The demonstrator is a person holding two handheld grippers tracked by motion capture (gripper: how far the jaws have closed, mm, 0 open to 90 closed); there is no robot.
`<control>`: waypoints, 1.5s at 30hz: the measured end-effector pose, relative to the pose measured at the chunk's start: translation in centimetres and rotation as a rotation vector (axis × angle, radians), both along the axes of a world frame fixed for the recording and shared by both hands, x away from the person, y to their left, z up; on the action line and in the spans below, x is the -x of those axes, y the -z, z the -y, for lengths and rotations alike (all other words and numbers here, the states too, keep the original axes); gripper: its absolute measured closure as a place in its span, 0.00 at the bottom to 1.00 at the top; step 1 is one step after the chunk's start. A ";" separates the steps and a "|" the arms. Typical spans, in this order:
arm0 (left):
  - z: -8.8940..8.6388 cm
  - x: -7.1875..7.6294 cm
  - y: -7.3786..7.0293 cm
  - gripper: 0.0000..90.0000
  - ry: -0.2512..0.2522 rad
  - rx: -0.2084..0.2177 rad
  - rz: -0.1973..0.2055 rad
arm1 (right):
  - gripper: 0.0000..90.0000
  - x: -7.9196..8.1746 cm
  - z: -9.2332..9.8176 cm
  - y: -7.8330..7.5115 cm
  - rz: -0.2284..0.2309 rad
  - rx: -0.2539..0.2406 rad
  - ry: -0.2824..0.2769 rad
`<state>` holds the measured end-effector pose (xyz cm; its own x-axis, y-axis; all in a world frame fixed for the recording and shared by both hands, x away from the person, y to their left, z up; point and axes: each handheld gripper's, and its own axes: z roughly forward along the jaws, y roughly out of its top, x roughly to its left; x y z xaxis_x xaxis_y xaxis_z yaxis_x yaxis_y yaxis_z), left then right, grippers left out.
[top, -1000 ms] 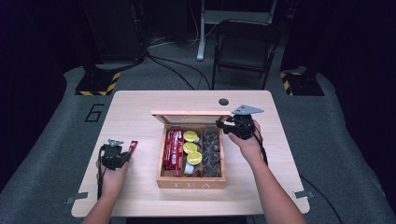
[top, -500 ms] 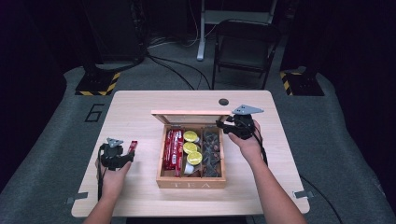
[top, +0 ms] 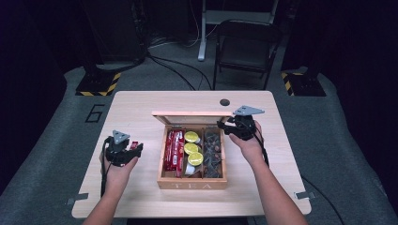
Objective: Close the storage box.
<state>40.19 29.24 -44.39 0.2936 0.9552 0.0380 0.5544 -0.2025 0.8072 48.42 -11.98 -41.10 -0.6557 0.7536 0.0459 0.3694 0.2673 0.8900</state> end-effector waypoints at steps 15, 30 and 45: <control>2.6 -0.1 -3.4 0.44 0.127 0.007 0.030 | 0.61 0.0 0.0 0.1 0.008 0.002 -0.006; 4.5 -0.5 -5.3 0.44 0.193 0.006 0.052 | 0.61 0.1 0.1 0.1 0.008 0.010 -0.010; 6.6 -0.3 -8.4 0.51 0.262 0.046 0.135 | 0.60 0.3 0.1 0.2 0.013 0.021 -0.019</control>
